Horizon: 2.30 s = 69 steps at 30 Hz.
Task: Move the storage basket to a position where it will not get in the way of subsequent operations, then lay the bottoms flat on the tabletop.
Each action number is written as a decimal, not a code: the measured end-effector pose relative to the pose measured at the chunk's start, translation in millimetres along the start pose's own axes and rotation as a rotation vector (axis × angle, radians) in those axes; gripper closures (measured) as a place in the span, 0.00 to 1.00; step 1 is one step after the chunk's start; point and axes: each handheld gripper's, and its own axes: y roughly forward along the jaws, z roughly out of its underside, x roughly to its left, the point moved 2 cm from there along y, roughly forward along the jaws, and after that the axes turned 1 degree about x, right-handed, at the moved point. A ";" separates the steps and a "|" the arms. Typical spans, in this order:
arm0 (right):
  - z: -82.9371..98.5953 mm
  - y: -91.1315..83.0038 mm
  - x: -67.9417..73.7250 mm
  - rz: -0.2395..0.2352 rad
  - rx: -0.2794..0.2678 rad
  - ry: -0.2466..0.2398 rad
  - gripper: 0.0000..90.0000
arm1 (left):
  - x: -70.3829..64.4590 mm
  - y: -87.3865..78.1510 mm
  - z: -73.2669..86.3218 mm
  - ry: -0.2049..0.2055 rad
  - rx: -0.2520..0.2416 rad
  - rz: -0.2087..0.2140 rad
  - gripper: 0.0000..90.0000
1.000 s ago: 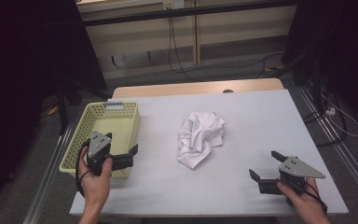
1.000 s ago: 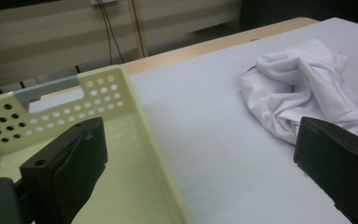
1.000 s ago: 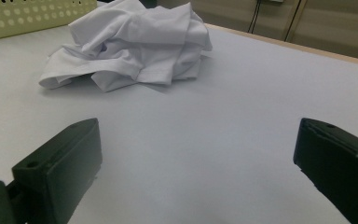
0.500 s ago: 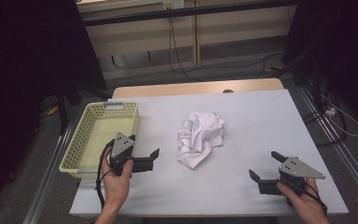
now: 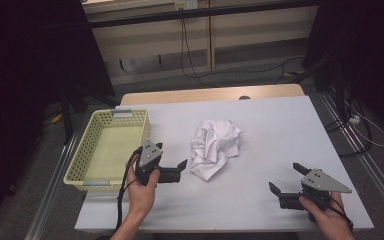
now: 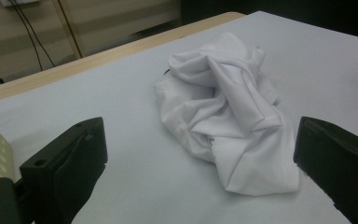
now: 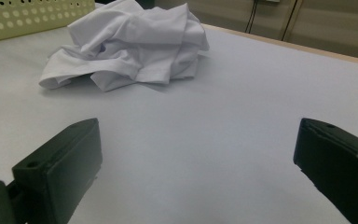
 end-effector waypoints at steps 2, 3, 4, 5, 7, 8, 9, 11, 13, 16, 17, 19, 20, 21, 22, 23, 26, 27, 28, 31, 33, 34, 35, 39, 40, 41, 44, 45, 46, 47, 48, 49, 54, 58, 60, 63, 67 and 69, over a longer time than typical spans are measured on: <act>-0.7 -1.1 0.5 -0.005 -0.004 -0.002 0.01 | -3.8 2.0 1.4 0.010 0.012 0.007 0.03; -0.4 -1.5 0.8 -0.008 -0.005 -0.004 0.01 | -5.7 3.1 2.1 0.009 0.016 0.011 0.03; -0.2 -1.9 1.0 -0.008 -0.005 -0.006 0.01 | -6.9 4.1 2.8 0.012 0.019 0.016 0.03; -0.1 -2.4 0.9 -0.008 -0.005 -0.007 0.01 | -8.2 5.4 3.5 0.013 0.022 0.017 0.03; -0.4 -3.3 1.2 -0.008 -0.008 -0.006 0.01 | -10.1 7.8 4.8 0.016 0.037 0.023 0.03; -0.6 -3.5 1.4 -0.009 -0.008 -0.005 0.01 | -11.0 8.9 5.3 0.022 0.039 0.025 0.03; -0.8 -3.4 1.6 -0.011 -0.009 -0.006 0.01 | -11.9 10.0 5.5 0.028 0.044 0.028 0.03; -1.4 -2.3 1.8 -0.014 -0.012 -0.002 0.01 | -12.9 12.9 5.8 0.033 0.048 0.034 0.03; -1.7 -0.6 1.7 -0.016 -0.011 0.009 0.01 | -12.8 17.0 5.8 0.027 0.058 0.042 0.03; -2.4 3.3 1.3 -0.020 -0.011 0.021 0.00 | -12.2 24.0 4.6 0.028 0.069 0.045 0.03; -2.9 5.0 0.9 -0.023 -0.012 0.023 0.00 | -12.1 26.1 4.1 0.025 0.071 0.049 0.04; -4.7 8.3 0.0 -0.021 -0.015 0.033 0.01 | -11.7 29.0 4.2 0.037 0.082 0.054 0.04; -6.1 9.9 -0.5 -0.017 -0.018 0.035 0.01 | -11.4 30.2 4.5 0.044 0.085 0.050 0.04; -8.1 11.4 -0.8 -0.019 -0.020 0.036 0.01 | -10.6 31.4 4.7 0.046 0.086 0.043 0.04; -10.4 13.1 -1.1 -0.023 -0.023 0.038 0.00 | -9.8 32.7 4.6 0.042 0.087 0.043 0.04; -12.7 14.8 -1.8 -0.025 -0.029 0.043 0.00 | -9.2 34.7 4.2 0.034 0.086 0.050 0.04; -17.9 21.7 -2.5 -0.030 -0.035 0.057 0.01 | -9.2 40.2 -0.2 0.034 0.089 0.056 0.04; -19.0 24.3 -1.9 -0.037 -0.033 0.056 0.01 | -10.8 42.3 -1.9 0.045 0.086 0.055 0.04; -20.2 27.1 -0.7 -0.046 -0.033 0.053 0.01 | -11.2 44.4 -3.6 0.052 0.089 0.060 0.04; -24.9 36.5 5.3 -0.084 -0.040 0.024 0.00 | -8.6 52.9 -6.4 0.023 0.076 0.089 0.03; -29.2 44.1 10.3 -0.116 -0.042 0.004 0.00 | -4.3 61.0 -6.9 0.004 0.082 0.090 0.03; -31.9 48.3 12.2 -0.129 -0.040 -0.005 0.00 | -2.7 64.9 -6.8 -0.011 0.086 0.087 0.04; -35.2 52.7 13.7 -0.130 -0.040 -0.017 0.00 | -1.5 68.1 -6.9 -0.017 0.092 0.083 0.04; -49.5 68.2 18.6 -0.156 -0.038 -0.026 0.01 | -4.4 77.1 -3.1 0.019 0.116 0.081 0.04; -52.2 71.6 19.9 -0.169 -0.032 -0.031 0.01 | -5.6 78.6 -1.4 0.022 0.130 0.083 0.04; -54.8 74.6 21.7 -0.179 -0.026 -0.032 0.01 | -6.7 79.3 0.1 0.020 0.148 0.091 0.04; -61.7 84.6 27.4 -0.218 -0.014 -0.051 0.04 | -8.7 78.5 0.9 0.038 0.163 0.091 0.04; -63.6 88.5 29.4 -0.229 -0.012 -0.049 0.05 | -9.5 77.2 -0.1 0.041 0.158 0.082 0.04; -65.1 92.9 31.3 -0.237 -0.009 -0.050 0.05 | -10.0 75.6 -0.9 0.042 0.150 0.076 0.04; -65.9 97.6 33.0 -0.244 -0.004 -0.046 0.07 | -10.6 74.0 -1.4 0.040 0.147 0.076 0.04; -66.1 102.1 34.6 -0.256 0.005 -0.038 0.09 | -11.2 72.4 -1.5 0.043 0.150 0.076 0.04; -65.6 106.6 36.0 -0.269 0.018 -0.026 0.11 | -11.7 71.3 -1.2 0.047 0.155 0.078 0.04; -64.7 125.3 39.0 -0.293 0.067 0.007 0.12 | -11.2 70.1 3.7 0.065 0.189 0.075 0.04; -72.3 134.0 43.6 -0.297 0.048 -0.019 0.13 | -10.0 66.8 6.9 0.060 0.193 0.073 0.04; -71.8 137.5 48.3 -0.309 0.061 -0.039 0.14 | -9.0 64.6 8.6 0.058 0.200 0.072 0.04; -66.0 142.7 56.5 -0.326 0.101 -0.083 0.18 | -6.1 62.8 10.7 0.042 0.202 0.064 0.04; -62.7 144.4 61.7 -0.335 0.152 -0.130 0.22 | -5.7 62.4 10.5 0.042 0.195 0.068 0.04; -64.0 143.0 61.1 -0.333 0.153 -0.141 0.24 | -5.9 62.3 10.2 0.042 0.191 0.064 0.04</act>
